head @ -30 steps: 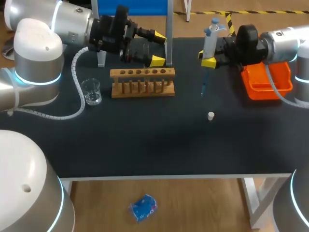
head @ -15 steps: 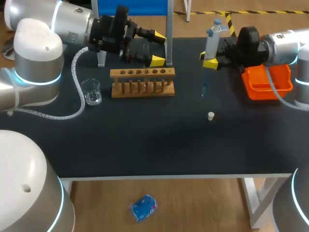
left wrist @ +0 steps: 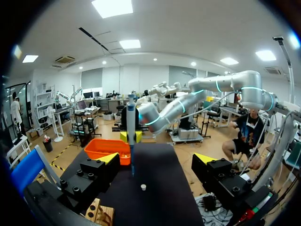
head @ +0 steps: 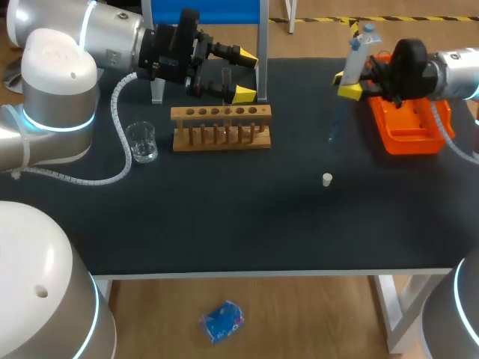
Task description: Invert the test tube, pick up the pipette, mount the tip to pipette, aspirate from beaker and dispense into the tube, eject the tip, return the pipette, and cap with the stopper.
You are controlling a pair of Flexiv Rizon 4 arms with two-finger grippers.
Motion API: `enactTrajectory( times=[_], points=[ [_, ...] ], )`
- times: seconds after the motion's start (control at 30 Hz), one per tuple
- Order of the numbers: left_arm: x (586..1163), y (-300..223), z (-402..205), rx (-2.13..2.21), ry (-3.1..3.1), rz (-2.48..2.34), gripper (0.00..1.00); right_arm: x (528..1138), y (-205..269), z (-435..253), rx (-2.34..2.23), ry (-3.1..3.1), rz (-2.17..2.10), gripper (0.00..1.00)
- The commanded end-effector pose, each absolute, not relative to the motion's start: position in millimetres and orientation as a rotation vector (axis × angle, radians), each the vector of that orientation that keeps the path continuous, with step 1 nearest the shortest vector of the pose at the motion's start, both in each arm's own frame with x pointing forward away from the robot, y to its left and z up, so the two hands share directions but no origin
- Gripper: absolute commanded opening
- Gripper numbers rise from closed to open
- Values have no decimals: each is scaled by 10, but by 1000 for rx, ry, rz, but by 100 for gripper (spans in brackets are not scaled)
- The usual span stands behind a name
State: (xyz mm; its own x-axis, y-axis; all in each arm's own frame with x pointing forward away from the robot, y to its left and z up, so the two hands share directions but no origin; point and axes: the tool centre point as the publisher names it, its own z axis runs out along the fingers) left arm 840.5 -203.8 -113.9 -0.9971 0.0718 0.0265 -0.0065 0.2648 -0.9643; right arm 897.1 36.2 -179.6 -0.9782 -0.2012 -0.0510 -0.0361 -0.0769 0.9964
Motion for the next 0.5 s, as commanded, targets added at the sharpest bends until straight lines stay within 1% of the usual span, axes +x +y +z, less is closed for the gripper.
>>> enactTrajectory(
  times=[0.03,0.5],
  points=[
    [8406,-2026,-1129,-64,-2446,1861,100,9032,134,-1693,259,-2084,-2196,0],
    [8406,-2026,-1129,-64,-2446,1861,100,9262,-639,-1567,196,-2078,-2283,0]
  ],
)
